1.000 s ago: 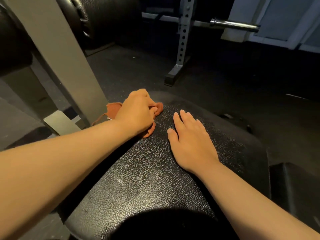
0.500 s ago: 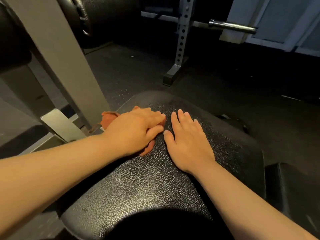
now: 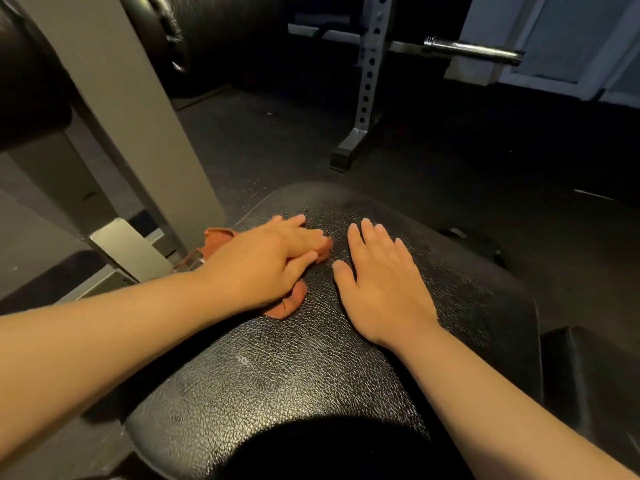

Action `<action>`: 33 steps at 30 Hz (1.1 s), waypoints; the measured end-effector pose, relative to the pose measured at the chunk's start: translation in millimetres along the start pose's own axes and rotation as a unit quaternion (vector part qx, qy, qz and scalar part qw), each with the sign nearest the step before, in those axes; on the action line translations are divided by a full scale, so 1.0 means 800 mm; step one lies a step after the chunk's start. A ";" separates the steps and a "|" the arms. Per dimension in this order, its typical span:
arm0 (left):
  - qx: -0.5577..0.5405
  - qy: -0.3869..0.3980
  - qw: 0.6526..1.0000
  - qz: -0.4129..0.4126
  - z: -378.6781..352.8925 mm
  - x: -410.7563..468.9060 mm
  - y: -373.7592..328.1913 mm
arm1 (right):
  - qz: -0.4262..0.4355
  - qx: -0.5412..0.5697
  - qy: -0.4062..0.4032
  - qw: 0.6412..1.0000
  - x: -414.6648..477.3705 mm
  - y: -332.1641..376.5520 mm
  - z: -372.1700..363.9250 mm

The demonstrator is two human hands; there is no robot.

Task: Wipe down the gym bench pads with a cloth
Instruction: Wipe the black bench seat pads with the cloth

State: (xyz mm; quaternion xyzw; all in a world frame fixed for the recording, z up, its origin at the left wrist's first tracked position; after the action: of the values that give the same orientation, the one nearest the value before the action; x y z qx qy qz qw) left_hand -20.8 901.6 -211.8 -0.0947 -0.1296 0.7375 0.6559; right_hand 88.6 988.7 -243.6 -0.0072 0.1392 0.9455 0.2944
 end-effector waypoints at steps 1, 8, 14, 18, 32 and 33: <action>0.011 -0.007 1.000 0.021 0.005 0.012 0.015 | -0.001 0.001 0.000 1.000 0.001 0.000 0.000; 0.059 -0.025 0.992 0.107 0.000 0.048 0.028 | 0.000 0.002 0.007 1.000 -0.001 0.000 -0.001; 0.001 -0.073 0.997 0.040 0.018 0.021 0.036 | -0.005 -0.007 0.003 1.000 0.002 0.000 0.000; 0.057 -0.098 0.978 0.174 0.031 0.062 0.058 | -0.005 -0.002 0.010 1.000 0.002 0.001 0.000; 0.038 -0.086 0.993 0.069 0.014 0.026 0.010 | -0.005 -0.009 0.018 1.000 -0.001 0.003 -0.001; 0.007 -0.086 0.996 0.022 0.013 0.005 -0.001 | -0.005 -0.010 0.017 1.000 -0.002 0.003 0.000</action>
State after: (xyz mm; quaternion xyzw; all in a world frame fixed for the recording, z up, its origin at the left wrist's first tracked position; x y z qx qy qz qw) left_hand -24.0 905.2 -202.0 -0.0288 -0.1781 0.7579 0.6270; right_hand 88.4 986.2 -243.1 -0.0271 0.1351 0.9451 0.2963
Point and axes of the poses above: each hand's wrist, its own x-axis towards the middle knuckle, its own z-axis out of the back of the hand, y = z × x, the point moved 8 cm from there along x, towards the middle knuckle, and after that the axes turned 9 degrees about y, right-handed, at the moved point
